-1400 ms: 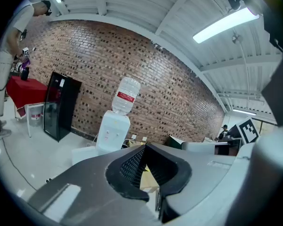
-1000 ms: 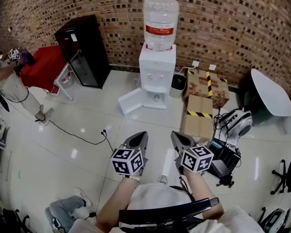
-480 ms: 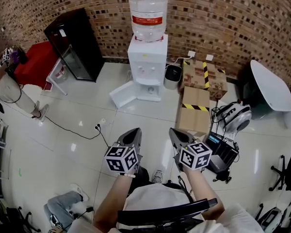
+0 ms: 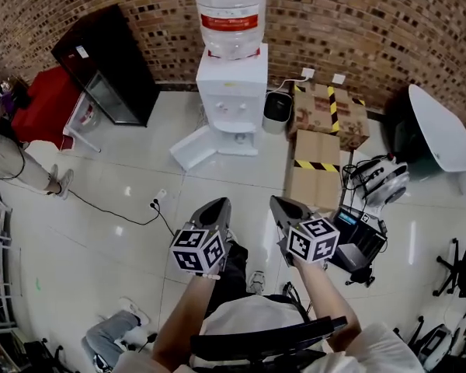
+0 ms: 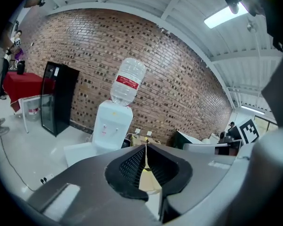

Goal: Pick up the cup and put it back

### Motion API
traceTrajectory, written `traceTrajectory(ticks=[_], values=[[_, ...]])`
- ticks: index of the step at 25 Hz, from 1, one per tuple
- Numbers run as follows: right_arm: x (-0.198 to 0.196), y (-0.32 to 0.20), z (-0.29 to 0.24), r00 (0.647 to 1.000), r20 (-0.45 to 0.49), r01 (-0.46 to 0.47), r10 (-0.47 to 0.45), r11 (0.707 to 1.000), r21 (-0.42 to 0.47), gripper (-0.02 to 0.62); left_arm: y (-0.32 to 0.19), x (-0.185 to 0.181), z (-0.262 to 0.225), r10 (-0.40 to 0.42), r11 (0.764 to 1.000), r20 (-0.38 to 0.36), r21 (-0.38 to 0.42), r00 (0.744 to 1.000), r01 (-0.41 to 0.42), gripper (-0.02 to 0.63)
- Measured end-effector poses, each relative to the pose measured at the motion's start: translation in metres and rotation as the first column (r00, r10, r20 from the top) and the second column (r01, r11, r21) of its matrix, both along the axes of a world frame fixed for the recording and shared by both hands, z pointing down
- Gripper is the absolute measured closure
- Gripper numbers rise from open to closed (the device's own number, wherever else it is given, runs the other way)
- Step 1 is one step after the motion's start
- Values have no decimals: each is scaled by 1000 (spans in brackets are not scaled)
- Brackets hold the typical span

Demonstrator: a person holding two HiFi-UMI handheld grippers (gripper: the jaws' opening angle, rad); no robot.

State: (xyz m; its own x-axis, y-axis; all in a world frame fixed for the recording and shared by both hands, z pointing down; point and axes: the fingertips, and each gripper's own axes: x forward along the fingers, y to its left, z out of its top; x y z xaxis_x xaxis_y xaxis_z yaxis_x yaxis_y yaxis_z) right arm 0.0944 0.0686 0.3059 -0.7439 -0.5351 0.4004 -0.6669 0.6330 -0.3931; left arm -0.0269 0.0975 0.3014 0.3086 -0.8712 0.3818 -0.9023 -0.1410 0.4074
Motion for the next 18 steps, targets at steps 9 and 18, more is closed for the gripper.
traceTrajectory(ticks=[9,18], values=[[-40,-99,31,998,-60,-39,37,999,-31,583,-88,-39,55,73,993,-50,-92,996,-77,482],[-57,-173,78,988,-131,-81,76,996,-38,583,-159,-74,137,95,977,-25,-187,995,-98,353]])
